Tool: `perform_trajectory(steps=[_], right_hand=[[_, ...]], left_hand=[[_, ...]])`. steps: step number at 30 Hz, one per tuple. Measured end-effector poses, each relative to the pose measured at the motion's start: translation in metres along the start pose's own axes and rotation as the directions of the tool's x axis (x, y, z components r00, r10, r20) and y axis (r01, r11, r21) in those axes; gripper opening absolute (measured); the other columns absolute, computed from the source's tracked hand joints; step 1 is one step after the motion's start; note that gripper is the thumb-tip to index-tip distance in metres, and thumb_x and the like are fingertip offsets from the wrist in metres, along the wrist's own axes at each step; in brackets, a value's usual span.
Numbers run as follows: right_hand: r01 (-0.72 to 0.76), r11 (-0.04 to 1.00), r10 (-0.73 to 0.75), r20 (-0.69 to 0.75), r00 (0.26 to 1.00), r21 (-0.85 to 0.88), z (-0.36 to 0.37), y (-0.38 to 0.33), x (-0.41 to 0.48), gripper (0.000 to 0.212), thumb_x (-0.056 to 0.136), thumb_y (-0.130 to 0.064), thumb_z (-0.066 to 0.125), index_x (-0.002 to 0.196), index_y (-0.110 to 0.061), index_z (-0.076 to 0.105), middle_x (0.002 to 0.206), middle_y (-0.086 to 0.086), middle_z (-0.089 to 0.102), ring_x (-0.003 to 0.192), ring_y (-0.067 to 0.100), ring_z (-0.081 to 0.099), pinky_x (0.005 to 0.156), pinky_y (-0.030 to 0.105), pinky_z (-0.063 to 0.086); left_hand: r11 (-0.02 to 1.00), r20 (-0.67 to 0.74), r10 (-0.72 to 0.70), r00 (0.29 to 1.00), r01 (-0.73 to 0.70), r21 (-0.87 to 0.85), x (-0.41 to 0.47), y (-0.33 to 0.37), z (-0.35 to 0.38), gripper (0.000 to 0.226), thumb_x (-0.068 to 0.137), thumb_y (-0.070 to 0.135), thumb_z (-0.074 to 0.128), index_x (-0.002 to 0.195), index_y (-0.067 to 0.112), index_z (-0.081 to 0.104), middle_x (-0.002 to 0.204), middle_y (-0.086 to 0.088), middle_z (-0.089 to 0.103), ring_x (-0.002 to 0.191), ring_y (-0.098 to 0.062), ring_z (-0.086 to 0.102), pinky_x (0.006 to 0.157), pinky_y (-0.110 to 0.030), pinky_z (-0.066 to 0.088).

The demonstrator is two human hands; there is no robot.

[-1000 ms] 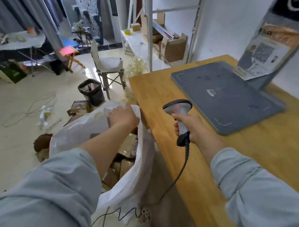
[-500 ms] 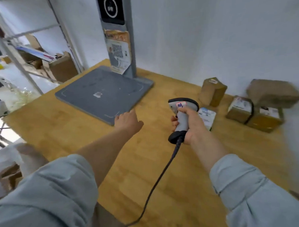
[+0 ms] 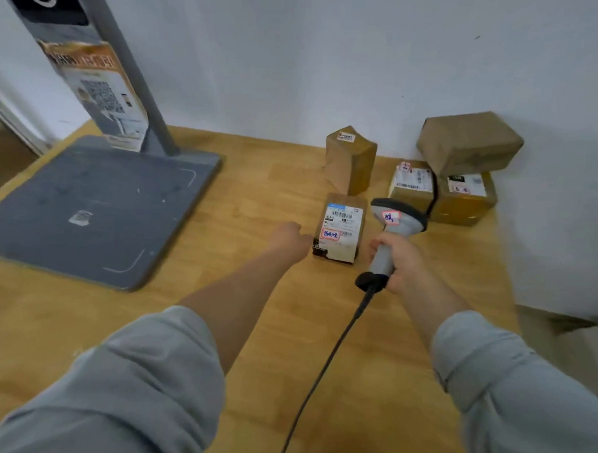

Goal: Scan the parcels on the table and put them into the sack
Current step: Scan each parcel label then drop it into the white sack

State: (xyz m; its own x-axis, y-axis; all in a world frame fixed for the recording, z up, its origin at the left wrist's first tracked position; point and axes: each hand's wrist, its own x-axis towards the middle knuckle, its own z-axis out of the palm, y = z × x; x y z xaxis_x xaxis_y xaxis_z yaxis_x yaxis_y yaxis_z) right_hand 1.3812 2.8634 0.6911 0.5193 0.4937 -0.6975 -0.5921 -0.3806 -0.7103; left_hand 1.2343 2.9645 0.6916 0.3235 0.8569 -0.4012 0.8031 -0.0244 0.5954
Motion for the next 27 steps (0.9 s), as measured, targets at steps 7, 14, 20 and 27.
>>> perform_trajectory(steps=[7,14,20,27], right_hand=[[-0.014,0.998,0.015,0.013,1.0,-0.054,0.022,0.008,0.042,0.039,0.079,-0.019,0.073,0.114,-0.011,0.059,0.098,0.009,0.065,0.086,0.026,0.062,0.064,0.035,0.051],[0.036,0.999,-0.037,0.054,0.998,0.012,0.02,0.015,0.033,0.033,0.08,-0.01,0.071,0.111,-0.011,0.059,0.093,0.007,0.065,0.083,0.024,0.062,0.061,0.034,0.049],[0.102,0.994,-0.109,0.215,0.97,0.042,0.042,0.025,-0.016,0.029,0.079,-0.004,0.068,0.107,-0.009,0.062,0.084,0.007,0.064,0.069,0.018,0.06,0.054,0.027,0.048],[0.167,0.983,-0.138,0.302,0.943,-0.072,0.071,0.057,-0.08,0.023,0.079,-0.007,0.071,0.099,-0.012,0.062,0.085,0.009,0.062,0.073,0.02,0.057,0.062,0.031,0.05]], left_hand=[[0.933,0.069,-0.133,0.989,0.149,-0.328,0.038,0.012,0.027,0.06,0.103,0.028,0.041,0.154,0.013,0.014,0.155,-0.011,0.027,0.139,-0.029,0.031,0.105,-0.037,0.033],[0.813,0.107,-0.16,0.981,0.193,-0.55,0.035,-0.017,0.019,0.023,0.095,0.026,0.058,0.114,0.014,0.06,0.118,-0.013,0.059,0.097,-0.018,0.05,0.086,-0.034,0.041],[0.579,0.285,-0.141,0.948,0.313,-0.753,-0.01,-0.068,-0.022,0.021,0.084,0.02,0.072,0.085,0.017,0.051,0.092,-0.013,0.068,0.08,-0.025,0.062,0.066,-0.032,0.051],[0.509,0.205,-0.154,0.967,0.255,-0.822,-0.08,-0.117,-0.07,0.03,0.08,0.016,0.073,0.107,0.008,0.064,0.108,-0.012,0.07,0.103,-0.024,0.065,0.089,-0.041,0.053]])
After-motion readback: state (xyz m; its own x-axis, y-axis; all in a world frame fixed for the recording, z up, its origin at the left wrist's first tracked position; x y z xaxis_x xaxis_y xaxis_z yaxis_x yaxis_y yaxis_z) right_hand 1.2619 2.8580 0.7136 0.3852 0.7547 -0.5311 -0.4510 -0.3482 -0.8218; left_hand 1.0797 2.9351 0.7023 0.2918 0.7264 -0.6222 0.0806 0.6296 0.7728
